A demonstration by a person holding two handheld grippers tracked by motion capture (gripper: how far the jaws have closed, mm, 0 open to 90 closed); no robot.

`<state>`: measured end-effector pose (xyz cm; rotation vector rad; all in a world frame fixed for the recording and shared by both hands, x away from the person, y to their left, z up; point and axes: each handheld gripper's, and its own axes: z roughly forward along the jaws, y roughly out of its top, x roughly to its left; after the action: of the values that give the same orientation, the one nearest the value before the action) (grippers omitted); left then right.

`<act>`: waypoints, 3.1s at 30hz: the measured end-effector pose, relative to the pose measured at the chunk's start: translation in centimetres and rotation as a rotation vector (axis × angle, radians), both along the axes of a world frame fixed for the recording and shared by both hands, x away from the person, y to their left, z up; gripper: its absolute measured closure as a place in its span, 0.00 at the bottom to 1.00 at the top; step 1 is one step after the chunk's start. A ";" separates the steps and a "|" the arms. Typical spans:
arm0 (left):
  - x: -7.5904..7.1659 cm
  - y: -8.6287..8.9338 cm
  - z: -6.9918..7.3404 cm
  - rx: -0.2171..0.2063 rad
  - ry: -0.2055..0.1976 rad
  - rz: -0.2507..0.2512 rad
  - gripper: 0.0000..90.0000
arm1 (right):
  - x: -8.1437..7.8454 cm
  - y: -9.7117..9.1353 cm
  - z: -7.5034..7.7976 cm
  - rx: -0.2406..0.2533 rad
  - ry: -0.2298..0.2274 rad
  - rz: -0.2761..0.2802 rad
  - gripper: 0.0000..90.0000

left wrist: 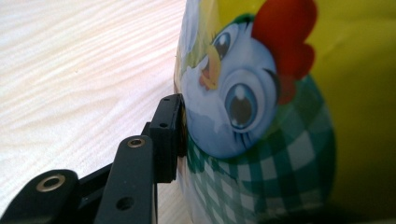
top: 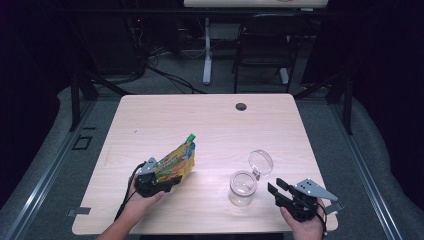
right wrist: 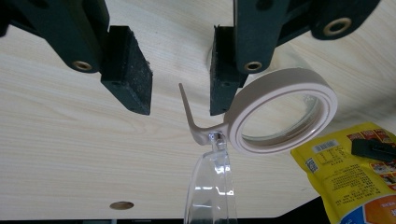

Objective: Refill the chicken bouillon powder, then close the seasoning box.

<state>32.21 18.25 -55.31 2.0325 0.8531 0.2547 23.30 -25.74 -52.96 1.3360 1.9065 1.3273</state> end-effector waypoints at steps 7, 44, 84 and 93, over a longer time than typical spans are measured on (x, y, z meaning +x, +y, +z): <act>-0.4 -1.0 0.5 0.040 -0.053 -0.021 0.66 | -0.2 -0.2 0.1 -0.007 -0.004 -0.002 0.66; -2.5 -3.6 1.1 0.308 -0.266 -0.055 0.66 | -0.3 1.1 0.3 -0.078 -0.039 0.056 0.66; -3.7 -5.6 1.5 0.529 -0.465 -0.116 0.66 | -0.7 2.1 0.3 -0.138 -0.087 0.087 0.58; -3.6 -5.9 1.6 0.552 -0.490 -0.123 0.66 | -0.8 1.9 0.3 -0.124 -0.077 0.083 0.60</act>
<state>28.63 12.31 -53.72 2.3563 0.3674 0.9592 22.53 -23.82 -52.64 1.1402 1.9763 1.2586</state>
